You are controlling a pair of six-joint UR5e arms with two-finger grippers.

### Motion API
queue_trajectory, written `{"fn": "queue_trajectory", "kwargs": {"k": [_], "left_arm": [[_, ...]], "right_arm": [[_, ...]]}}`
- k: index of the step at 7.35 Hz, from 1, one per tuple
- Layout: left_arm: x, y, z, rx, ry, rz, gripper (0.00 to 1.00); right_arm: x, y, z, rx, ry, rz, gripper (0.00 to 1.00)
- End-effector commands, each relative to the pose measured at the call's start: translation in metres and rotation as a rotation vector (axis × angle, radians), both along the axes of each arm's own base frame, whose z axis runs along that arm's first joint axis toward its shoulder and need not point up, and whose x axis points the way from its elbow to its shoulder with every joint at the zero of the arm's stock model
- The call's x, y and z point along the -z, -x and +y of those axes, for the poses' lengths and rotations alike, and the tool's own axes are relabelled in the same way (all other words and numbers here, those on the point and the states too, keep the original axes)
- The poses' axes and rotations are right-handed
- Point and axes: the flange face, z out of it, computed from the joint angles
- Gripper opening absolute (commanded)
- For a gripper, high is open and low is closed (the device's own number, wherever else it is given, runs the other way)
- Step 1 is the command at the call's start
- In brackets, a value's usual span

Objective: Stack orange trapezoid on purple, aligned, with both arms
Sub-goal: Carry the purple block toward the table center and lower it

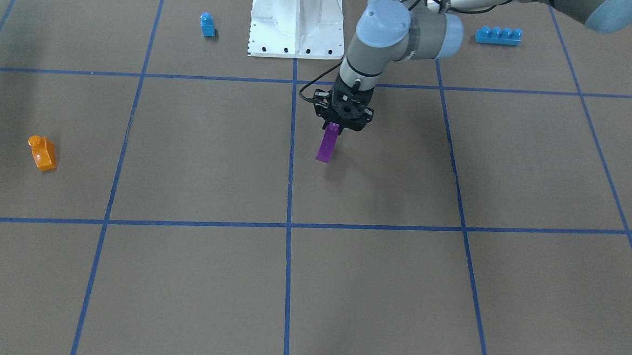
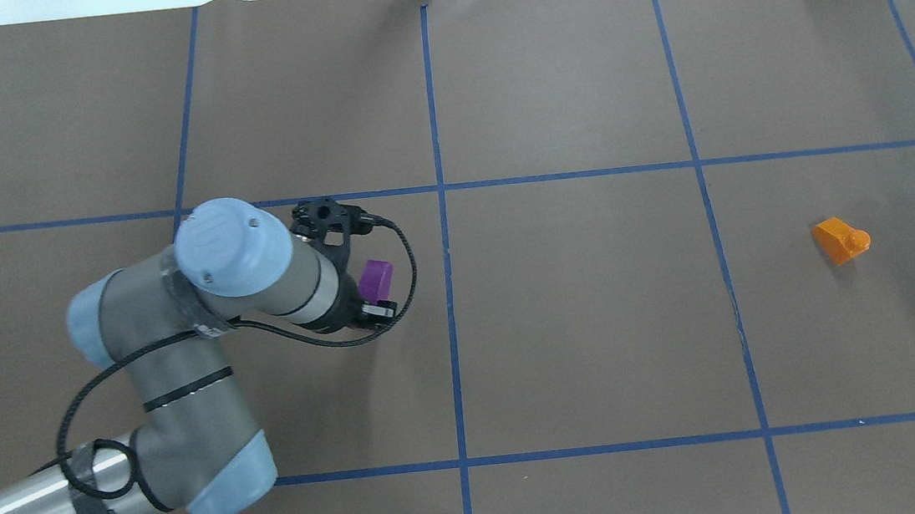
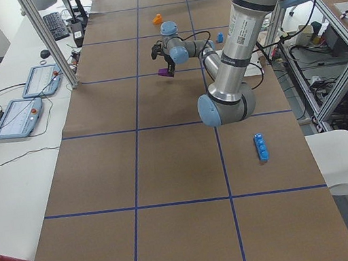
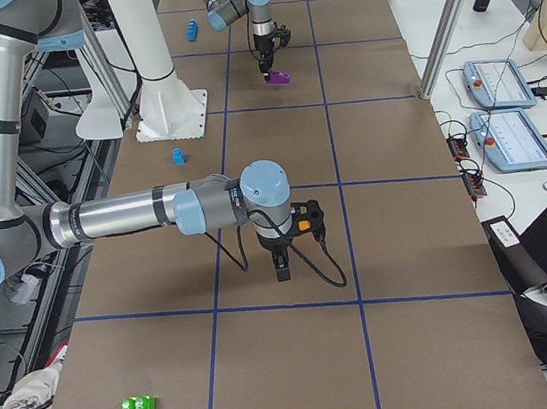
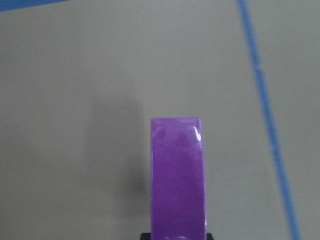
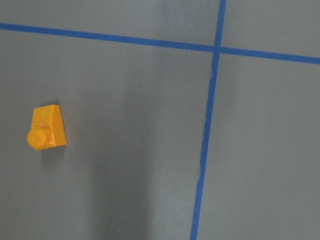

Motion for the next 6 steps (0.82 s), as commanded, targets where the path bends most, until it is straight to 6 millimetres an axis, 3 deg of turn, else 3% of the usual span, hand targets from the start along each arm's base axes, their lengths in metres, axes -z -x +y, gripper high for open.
{"fn": "queue_trajectory", "kwargs": {"k": [1,2,3,4,5,6], "left_arm": [[0.012,-0.059,0.005,0.048,-0.075,-0.076,0.00],[0.017,-0.063,0.004,0.025,-0.118,-0.086,0.01],[0.019,-0.066,0.003,0.010,-0.134,-0.089,0.21],[0.026,-0.072,0.001,0.005,-0.135,-0.089,0.31],[0.029,-0.081,-0.002,0.002,-0.130,-0.098,0.47],[0.028,-0.085,-0.004,0.001,-0.128,-0.104,0.73]], "right_arm": [[0.000,0.000,0.000,0.000,0.001,0.000,1.00],[-0.001,0.000,0.000,0.000,0.002,0.000,1.00],[-0.001,-0.001,0.000,-0.002,0.002,0.000,1.00],[-0.001,0.000,0.000,0.000,0.002,0.002,1.00],[-0.002,0.000,0.000,0.001,0.003,0.002,1.00],[-0.003,0.000,0.000,0.001,0.004,0.002,1.00]]}}
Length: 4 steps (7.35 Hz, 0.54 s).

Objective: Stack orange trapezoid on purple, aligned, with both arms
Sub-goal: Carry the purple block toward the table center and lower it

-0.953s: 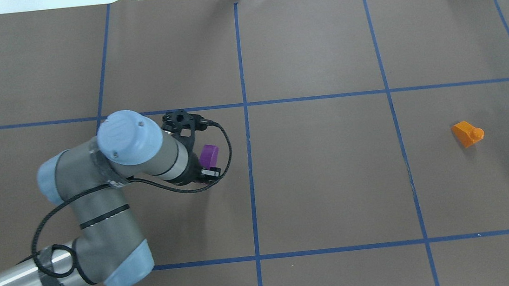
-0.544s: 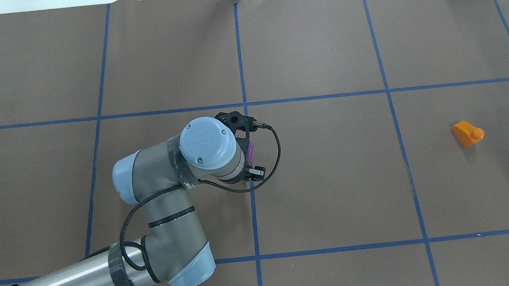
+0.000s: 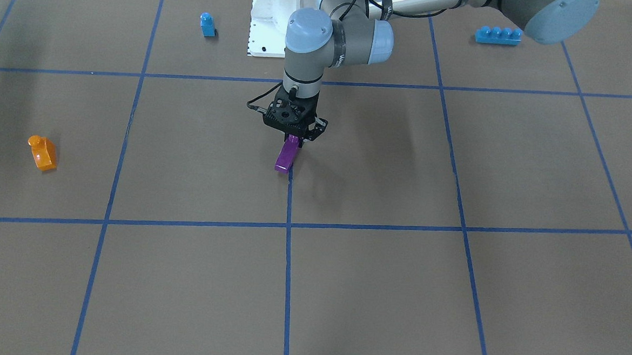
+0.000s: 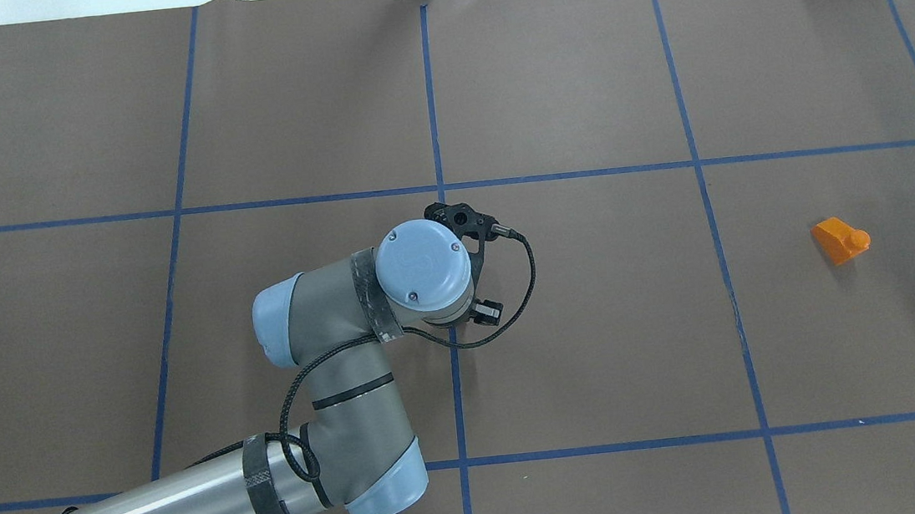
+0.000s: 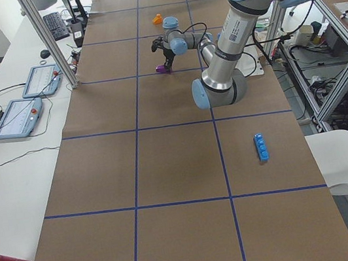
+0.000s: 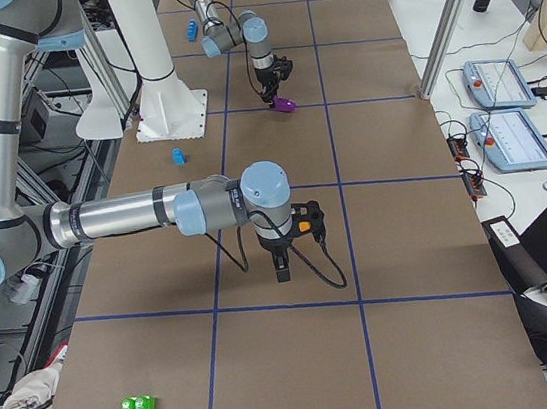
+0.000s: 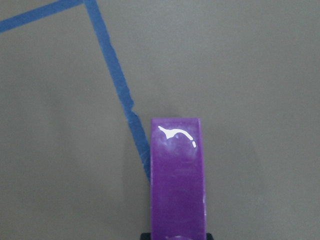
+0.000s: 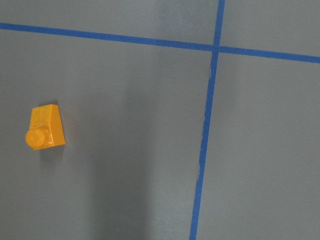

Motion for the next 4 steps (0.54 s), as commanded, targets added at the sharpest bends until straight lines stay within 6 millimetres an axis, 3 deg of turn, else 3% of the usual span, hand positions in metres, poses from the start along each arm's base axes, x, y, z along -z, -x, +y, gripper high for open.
{"fn": "queue_trajectory", "kwargs": {"k": [1,4], "left_arm": [[-0.0023,-0.0075,-0.0038,0.002,-0.002,-0.016,0.95],[0.0033,0.0015,-0.0114,0.002,0.010,-0.005,0.99]], "right_arm": [[-0.0008,0.0001,0.0000,0.001,0.001,0.000,1.00],[-0.0001,0.0002,-0.0006,0.000,0.001,-0.001,1.00]]}}
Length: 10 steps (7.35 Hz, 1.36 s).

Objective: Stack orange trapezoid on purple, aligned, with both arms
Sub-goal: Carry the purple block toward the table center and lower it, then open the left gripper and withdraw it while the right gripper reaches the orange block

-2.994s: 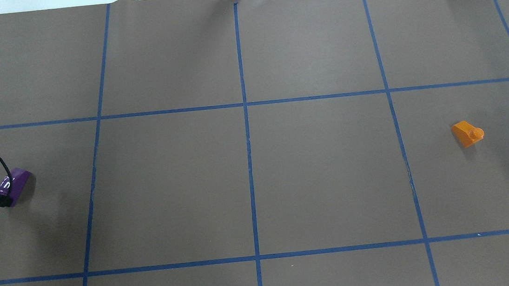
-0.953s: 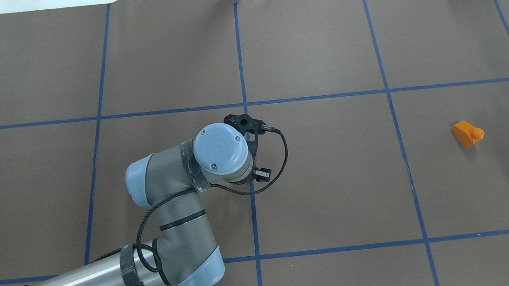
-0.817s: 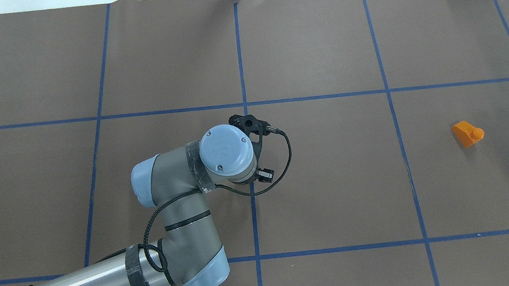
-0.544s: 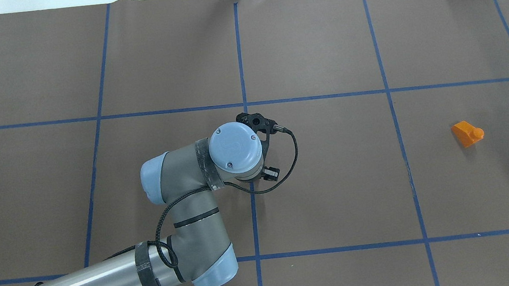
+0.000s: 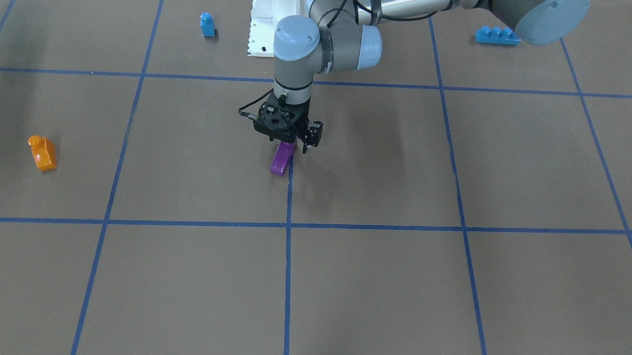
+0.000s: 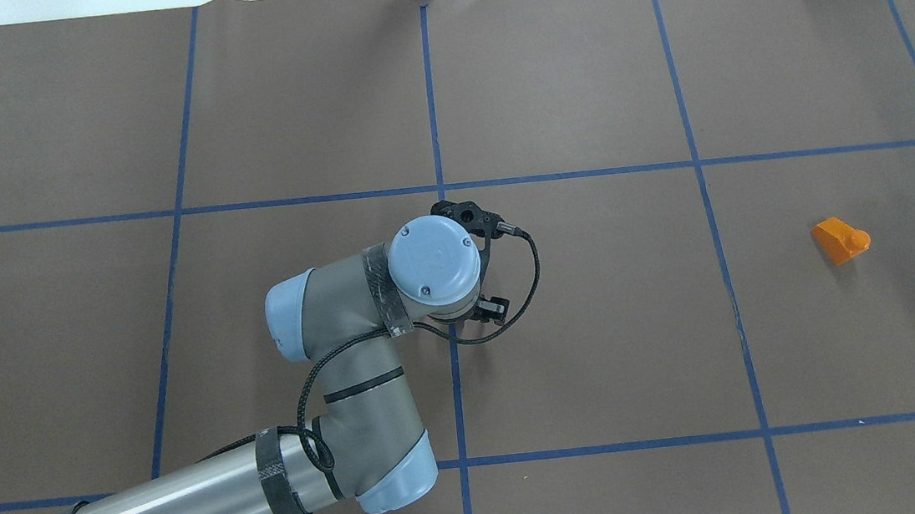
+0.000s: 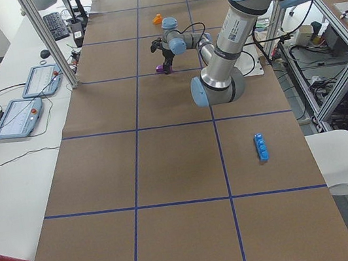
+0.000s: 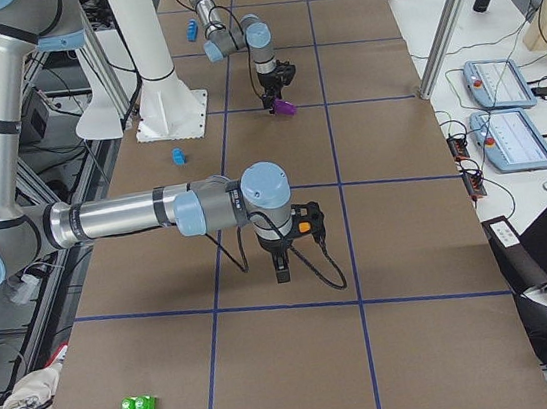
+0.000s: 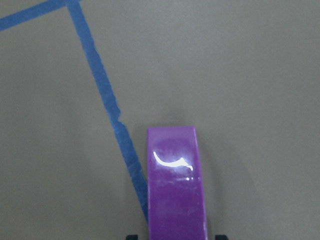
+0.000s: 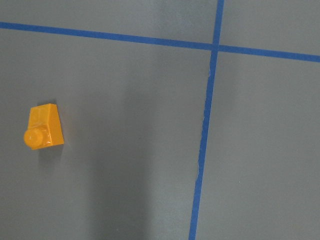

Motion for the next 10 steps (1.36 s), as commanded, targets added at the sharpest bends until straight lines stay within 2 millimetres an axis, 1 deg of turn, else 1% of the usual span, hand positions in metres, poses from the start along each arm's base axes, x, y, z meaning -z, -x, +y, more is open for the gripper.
{"fn": "queue_trajectory", "kwargs": {"k": [1,2,3,4,5,6,7,8,9,10], "left_arm": [[0.005,0.022,-0.024,-0.022,0.058,0.027,0.99],[0.012,0.053,-0.049,-0.035,0.117,0.052,0.99],[0.032,0.089,-0.054,-0.068,0.108,0.082,0.99],[0.022,0.129,-0.036,-0.091,0.115,0.025,0.99],[0.003,0.187,-0.025,-0.086,0.111,-0.016,0.99],[-0.023,0.243,-0.006,-0.147,0.029,-0.042,0.99],[-0.052,0.299,-0.013,-0.157,-0.005,-0.076,0.99],[-0.083,0.352,-0.026,-0.215,-0.032,-0.080,0.99],[-0.118,0.418,-0.046,-0.285,-0.057,-0.044,0.99],[-0.147,0.472,-0.060,-0.316,-0.058,0.011,0.99]], "right_arm": [[0.001,0.000,0.000,-0.001,0.000,-0.001,1.00],[0.006,0.001,-0.005,0.000,-0.008,-0.014,1.00],[0.011,0.013,-0.007,0.005,0.010,-0.034,1.00],[0.021,0.028,-0.014,-0.031,0.034,-0.043,1.00],[0.030,0.050,-0.017,-0.061,0.044,-0.058,1.00],[0.036,0.073,-0.018,-0.074,0.060,-0.069,1.00],[0.040,0.090,-0.017,-0.070,0.067,-0.077,1.00],[0.041,0.106,-0.017,-0.060,0.057,-0.058,1.00],[0.041,0.124,-0.017,-0.032,-0.001,-0.023,1.00],[0.041,0.142,-0.015,0.003,-0.040,-0.011,1.00]]}}
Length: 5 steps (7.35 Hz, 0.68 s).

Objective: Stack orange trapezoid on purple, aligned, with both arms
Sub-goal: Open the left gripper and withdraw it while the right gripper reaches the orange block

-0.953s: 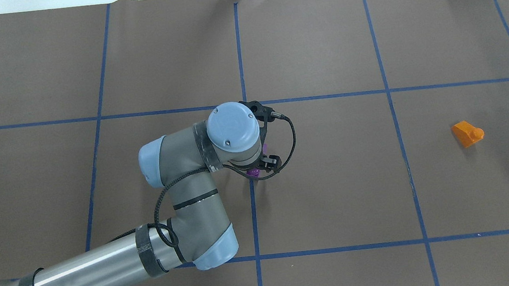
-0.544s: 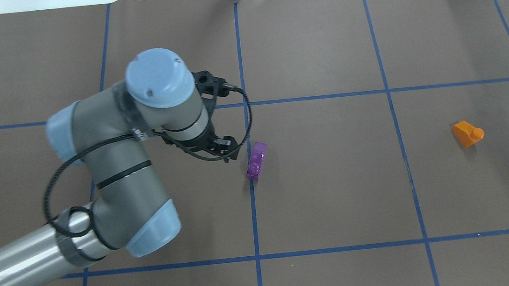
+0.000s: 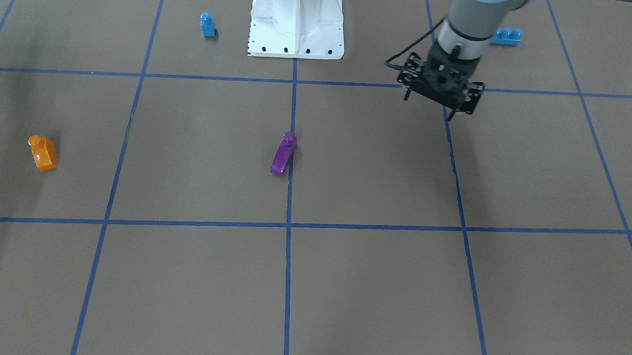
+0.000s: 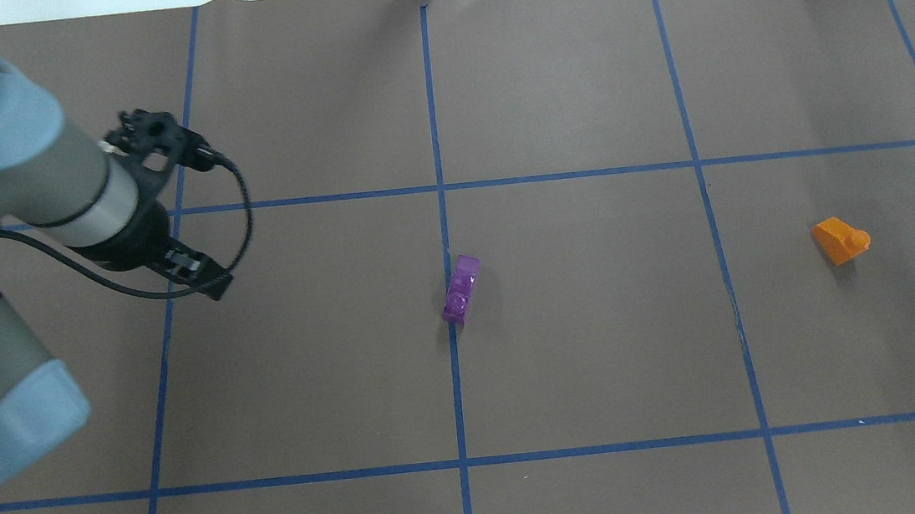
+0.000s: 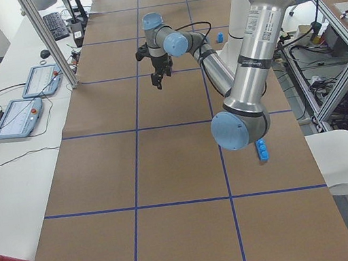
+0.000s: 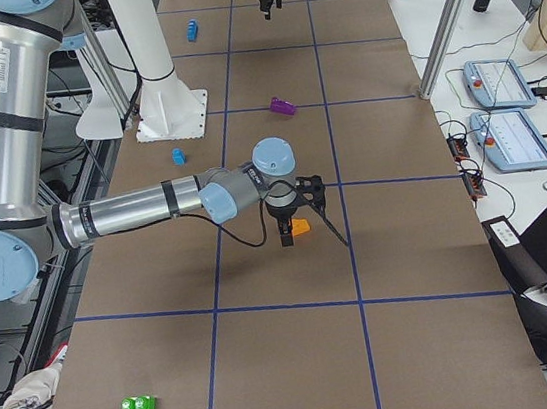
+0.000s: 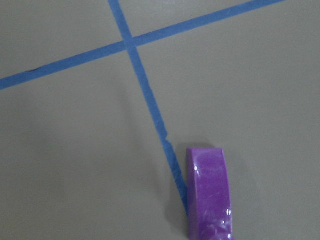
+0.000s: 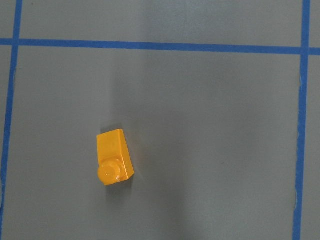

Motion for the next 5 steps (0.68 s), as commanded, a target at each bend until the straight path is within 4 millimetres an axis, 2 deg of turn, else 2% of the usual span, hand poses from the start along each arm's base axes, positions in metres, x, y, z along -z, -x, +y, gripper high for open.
{"fn": "queue_trajectory", "kwargs": {"k": [1,2,4,5], "left_arm": [[-0.056,0.094,-0.011,-0.067,-0.023,0.061,1.00],[-0.058,0.095,-0.011,-0.067,-0.025,0.058,1.00],[-0.057,0.095,-0.011,-0.065,-0.027,0.056,1.00],[-0.056,0.095,-0.010,-0.067,-0.029,0.060,1.00]], "right_arm": [[0.001,0.038,0.004,0.063,-0.083,0.027,1.00],[-0.007,0.060,0.006,0.087,-0.134,0.073,1.00],[-0.035,0.090,0.005,0.104,-0.143,0.062,1.00],[-0.031,0.110,-0.004,0.105,-0.147,0.053,1.00]]}}
